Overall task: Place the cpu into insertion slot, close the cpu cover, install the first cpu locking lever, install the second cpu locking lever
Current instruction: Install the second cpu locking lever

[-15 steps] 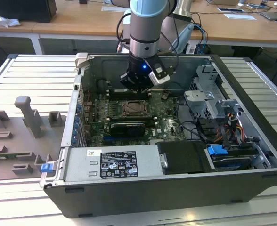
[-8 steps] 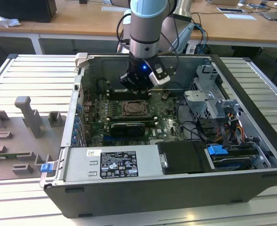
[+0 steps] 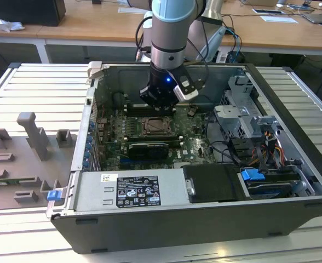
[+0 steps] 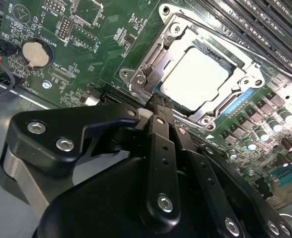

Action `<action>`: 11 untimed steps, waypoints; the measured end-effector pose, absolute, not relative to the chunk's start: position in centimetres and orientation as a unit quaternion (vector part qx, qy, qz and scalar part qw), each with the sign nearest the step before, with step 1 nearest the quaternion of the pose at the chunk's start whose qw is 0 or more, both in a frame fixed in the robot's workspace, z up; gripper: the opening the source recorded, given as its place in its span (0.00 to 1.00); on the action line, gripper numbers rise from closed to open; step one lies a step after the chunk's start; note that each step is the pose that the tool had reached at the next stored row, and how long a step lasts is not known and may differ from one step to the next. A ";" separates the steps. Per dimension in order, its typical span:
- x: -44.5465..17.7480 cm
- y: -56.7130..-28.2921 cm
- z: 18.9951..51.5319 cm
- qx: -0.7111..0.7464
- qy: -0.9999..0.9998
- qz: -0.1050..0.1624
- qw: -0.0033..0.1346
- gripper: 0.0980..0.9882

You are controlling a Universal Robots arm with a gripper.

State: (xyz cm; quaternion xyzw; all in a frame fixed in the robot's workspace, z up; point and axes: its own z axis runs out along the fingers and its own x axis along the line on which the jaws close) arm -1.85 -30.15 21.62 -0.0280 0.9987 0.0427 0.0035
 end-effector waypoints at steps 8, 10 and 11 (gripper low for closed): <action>-1.8 -30.5 21.6 -0.028 0.999 0.043 0.003 0.01; -1.8 -30.5 21.6 -0.028 0.999 0.043 0.003 0.01; -1.8 -30.6 21.6 -0.028 0.999 0.043 0.003 0.01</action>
